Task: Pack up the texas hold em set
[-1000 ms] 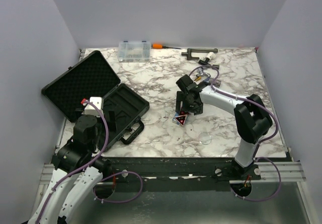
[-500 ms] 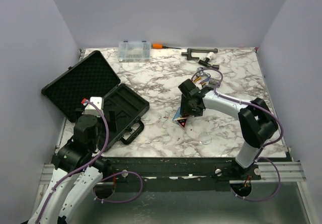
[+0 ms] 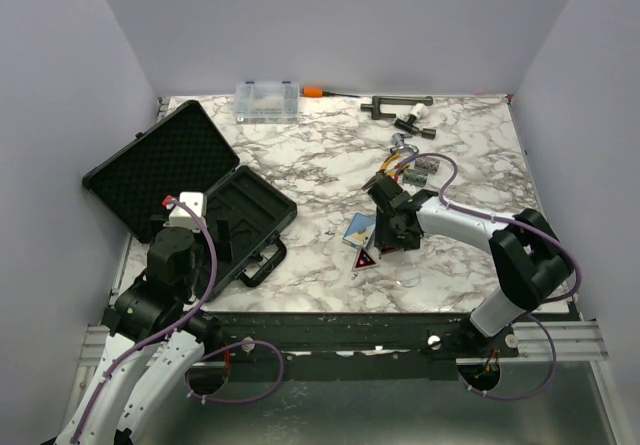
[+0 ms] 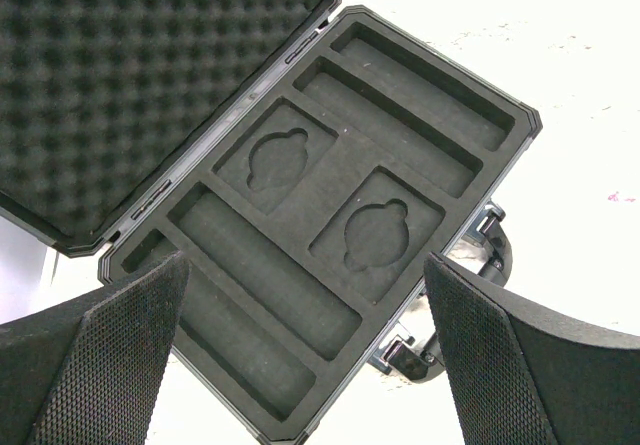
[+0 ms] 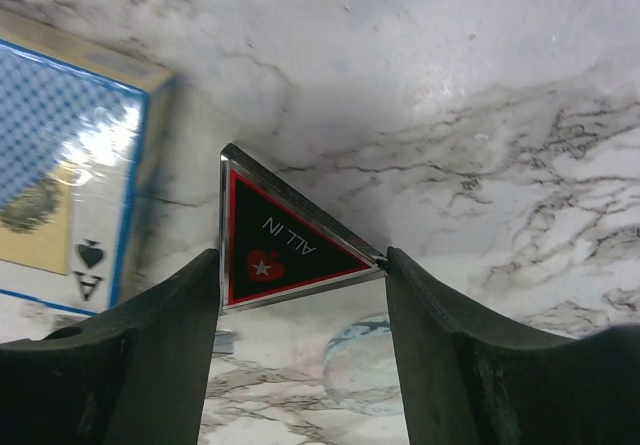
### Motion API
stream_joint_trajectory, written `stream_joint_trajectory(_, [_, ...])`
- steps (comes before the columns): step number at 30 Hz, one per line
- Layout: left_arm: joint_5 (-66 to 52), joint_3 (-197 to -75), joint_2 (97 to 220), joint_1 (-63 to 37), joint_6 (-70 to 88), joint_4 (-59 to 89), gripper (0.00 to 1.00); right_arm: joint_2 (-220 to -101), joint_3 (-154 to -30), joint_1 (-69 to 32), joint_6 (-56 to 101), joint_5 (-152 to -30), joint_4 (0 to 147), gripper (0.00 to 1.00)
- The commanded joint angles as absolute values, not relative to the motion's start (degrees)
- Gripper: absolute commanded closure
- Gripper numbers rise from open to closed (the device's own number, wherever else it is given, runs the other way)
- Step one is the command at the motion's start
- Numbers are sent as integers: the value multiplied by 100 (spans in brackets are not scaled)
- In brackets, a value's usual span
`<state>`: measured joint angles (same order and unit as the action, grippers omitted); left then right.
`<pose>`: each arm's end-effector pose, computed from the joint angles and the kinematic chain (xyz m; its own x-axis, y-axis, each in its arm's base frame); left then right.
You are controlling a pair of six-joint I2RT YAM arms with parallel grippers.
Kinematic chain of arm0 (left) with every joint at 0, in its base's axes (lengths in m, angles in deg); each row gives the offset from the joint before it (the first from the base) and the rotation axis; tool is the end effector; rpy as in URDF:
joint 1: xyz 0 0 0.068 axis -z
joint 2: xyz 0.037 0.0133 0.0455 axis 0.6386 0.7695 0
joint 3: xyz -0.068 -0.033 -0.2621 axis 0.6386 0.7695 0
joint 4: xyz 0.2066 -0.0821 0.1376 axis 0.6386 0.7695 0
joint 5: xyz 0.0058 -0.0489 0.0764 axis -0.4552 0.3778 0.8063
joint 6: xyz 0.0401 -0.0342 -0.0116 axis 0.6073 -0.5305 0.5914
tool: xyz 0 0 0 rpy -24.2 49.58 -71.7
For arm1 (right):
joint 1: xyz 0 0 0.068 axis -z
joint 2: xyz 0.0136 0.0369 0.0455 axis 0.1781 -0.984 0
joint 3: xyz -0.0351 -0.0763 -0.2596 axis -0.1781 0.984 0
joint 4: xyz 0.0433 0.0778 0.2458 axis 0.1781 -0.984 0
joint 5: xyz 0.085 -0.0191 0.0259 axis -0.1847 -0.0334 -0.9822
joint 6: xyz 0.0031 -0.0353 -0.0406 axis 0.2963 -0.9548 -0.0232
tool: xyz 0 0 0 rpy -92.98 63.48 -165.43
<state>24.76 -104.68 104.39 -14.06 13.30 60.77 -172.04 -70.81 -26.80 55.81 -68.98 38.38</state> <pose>0.0799 -0.0226 0.3038 -0.3752 0.0595 -0.9250 0.0231 0.9982 0.0549 0.2384 0.1693 0.1699 -0.9279 0.0821 -0.3637 0.0865 0.9962 0.0043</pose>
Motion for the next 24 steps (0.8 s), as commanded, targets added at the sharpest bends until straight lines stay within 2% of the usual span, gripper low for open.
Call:
stream_joint_trajectory(1, [2547, -10423, 10467, -1392, 1303, 6053, 1, -17077, -6857, -2701, 5544, -6801, 3694, 45])
stream_joint_trajectory(7, [2547, -10417, 10476, -1389, 1303, 6057, 1, -16948, -6606, -2698, 5596, -6796, 3785, 43])
stream_joint_trajectory(8, [2547, -10417, 10483, -1389, 1303, 6057, 1, -16957, -6594, -2701, 5601, -6808, 3802, 37])
stream_joint_trajectory(9, [2547, -10419, 10482, -1389, 1303, 6057, 1, -16973, -6593, -2701, 5602, -6821, 3809, 25])
stream_joint_trajectory(11, [2547, -10421, 10497, -1390, 1303, 6055, 1, -16967, -6622, -2700, 5640, -6823, 3785, 10])
stream_joint_trajectory(14, [2547, -10420, 10477, -1388, 1303, 6055, 1, -16869, -6770, -2696, 5638, -6752, 3717, 0])
stream_joint_trajectory(24, [2547, -10409, 10459, -1386, 1303, 6048, 1, -16928, -8155, -2643, 5302, -6524, 3187, 0])
